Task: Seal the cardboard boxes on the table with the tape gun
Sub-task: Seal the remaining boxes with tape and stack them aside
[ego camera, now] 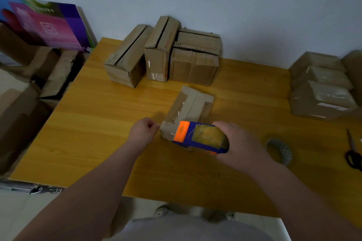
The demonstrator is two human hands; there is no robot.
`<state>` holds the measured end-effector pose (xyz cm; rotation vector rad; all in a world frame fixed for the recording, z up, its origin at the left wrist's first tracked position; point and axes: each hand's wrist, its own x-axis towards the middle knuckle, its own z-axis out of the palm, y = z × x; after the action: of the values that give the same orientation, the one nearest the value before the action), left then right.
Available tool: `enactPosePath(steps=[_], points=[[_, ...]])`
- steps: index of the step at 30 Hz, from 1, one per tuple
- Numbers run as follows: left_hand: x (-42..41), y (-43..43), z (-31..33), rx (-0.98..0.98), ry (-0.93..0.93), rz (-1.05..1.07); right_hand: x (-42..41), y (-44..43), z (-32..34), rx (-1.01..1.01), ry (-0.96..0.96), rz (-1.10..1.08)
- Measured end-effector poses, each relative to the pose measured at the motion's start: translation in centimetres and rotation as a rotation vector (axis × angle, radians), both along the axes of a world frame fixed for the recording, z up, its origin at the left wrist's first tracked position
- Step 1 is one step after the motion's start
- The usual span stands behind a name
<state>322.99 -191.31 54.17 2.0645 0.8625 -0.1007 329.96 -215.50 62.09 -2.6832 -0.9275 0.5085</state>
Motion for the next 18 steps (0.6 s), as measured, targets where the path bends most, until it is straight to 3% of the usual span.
enactPosePath(steps=[8, 18], points=[[-0.4, 0.3, -0.6, -0.403, -0.019, 0.03, -0.1, -0.8, -1.9, 0.053, 0.036, -0.063], [-0.5, 0.2, -1.4, -0.427, -0.082, -0.005, -0.1, -1.1, -2.5, 0.041, 0.07, -0.074]])
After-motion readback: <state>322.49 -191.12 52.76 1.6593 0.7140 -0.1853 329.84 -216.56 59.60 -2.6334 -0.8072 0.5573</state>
